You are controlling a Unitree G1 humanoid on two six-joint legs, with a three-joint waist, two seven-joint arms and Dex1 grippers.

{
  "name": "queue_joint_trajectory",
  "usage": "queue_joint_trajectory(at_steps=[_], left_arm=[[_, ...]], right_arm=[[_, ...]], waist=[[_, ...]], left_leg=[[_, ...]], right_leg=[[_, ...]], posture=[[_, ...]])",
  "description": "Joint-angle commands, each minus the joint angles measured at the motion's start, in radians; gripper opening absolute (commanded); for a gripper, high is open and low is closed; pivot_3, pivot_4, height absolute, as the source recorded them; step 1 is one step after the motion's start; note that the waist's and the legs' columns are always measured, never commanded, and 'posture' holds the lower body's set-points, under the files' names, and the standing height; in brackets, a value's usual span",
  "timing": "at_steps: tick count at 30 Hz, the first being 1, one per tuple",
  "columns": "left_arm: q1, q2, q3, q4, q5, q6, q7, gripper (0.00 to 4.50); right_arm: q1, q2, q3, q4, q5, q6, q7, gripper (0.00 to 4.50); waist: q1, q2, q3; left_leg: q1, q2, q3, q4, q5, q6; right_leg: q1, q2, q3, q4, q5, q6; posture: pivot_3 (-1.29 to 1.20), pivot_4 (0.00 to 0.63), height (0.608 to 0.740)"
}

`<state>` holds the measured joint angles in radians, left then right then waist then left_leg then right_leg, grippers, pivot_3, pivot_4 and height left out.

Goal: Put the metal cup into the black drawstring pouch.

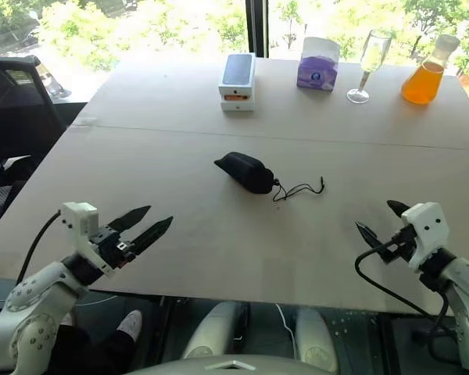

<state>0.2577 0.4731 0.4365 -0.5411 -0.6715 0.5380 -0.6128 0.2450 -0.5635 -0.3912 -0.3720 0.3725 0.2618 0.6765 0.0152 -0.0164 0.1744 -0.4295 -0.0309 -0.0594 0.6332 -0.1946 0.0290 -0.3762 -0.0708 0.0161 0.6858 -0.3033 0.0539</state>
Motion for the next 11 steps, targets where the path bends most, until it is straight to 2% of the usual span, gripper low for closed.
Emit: queue_joint_trajectory(at_steps=[1,6,11], left_arm=[[0.003,-0.033,0.044,-0.047,-0.028,-0.046,0.049,3.71],[0.045,-0.045,0.032,-0.031,-0.002,-0.101,0.028,3.71],[0.088,-0.028,0.042,-0.044,-0.029,-0.108,0.004,3.71]], right_arm=[[0.016,0.040,-0.042,-0.037,0.008,-0.057,-0.047,4.46],[0.103,0.127,-0.032,-0.114,0.010,-0.149,-0.063,4.46],[0.193,0.126,-0.056,-0.165,0.046,-0.166,-0.033,4.46]], waist=[[0.000,0.000,0.000],[-0.001,0.001,-0.001],[-0.002,0.003,-0.003]], left_leg=[[0.000,0.000,0.000,0.000,0.000,0.000],[-0.001,0.000,0.000,-0.001,0.000,0.000],[0.000,0.000,0.000,-0.001,-0.001,0.001]], right_leg=[[0.000,0.000,0.000,-0.001,0.000,0.000],[0.001,0.000,-0.001,-0.003,0.000,0.000],[0.001,0.000,-0.001,-0.005,0.000,0.000]], posture=[[0.00,0.150,0.740],[0.00,0.150,0.740],[0.00,0.150,0.740]])
